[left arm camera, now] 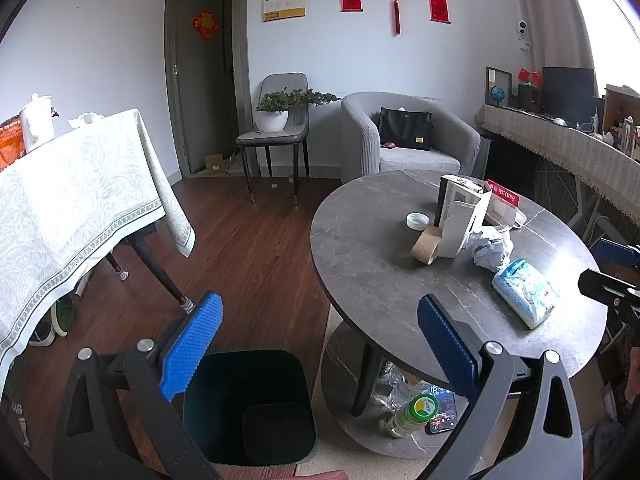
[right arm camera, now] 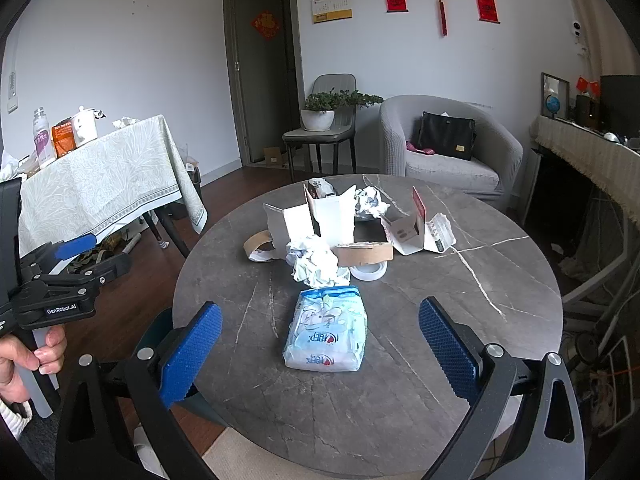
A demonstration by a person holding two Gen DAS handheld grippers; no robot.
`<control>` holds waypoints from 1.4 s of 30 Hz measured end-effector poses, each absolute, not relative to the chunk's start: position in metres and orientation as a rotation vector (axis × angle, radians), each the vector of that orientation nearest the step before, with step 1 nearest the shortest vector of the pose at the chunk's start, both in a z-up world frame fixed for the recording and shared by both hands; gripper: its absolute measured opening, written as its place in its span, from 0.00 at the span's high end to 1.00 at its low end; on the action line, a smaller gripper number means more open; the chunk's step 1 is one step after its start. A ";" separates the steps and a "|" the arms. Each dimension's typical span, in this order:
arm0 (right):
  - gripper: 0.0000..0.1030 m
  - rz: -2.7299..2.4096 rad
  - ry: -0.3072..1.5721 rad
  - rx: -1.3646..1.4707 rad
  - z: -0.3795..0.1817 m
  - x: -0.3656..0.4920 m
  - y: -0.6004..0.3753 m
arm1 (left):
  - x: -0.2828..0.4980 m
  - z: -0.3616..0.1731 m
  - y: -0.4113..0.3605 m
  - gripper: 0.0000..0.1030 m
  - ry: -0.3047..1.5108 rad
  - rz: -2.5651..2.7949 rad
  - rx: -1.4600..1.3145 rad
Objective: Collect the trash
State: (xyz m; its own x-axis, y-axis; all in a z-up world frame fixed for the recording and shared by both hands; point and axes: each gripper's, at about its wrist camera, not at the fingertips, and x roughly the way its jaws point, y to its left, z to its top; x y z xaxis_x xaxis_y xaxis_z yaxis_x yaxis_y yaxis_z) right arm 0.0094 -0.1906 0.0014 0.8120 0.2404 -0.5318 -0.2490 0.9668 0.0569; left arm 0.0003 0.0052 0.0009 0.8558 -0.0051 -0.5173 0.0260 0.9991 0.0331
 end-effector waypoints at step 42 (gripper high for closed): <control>0.03 0.248 0.649 0.007 -0.019 0.023 -0.187 | 0.016 -0.009 -0.001 0.21 0.607 -0.085 0.028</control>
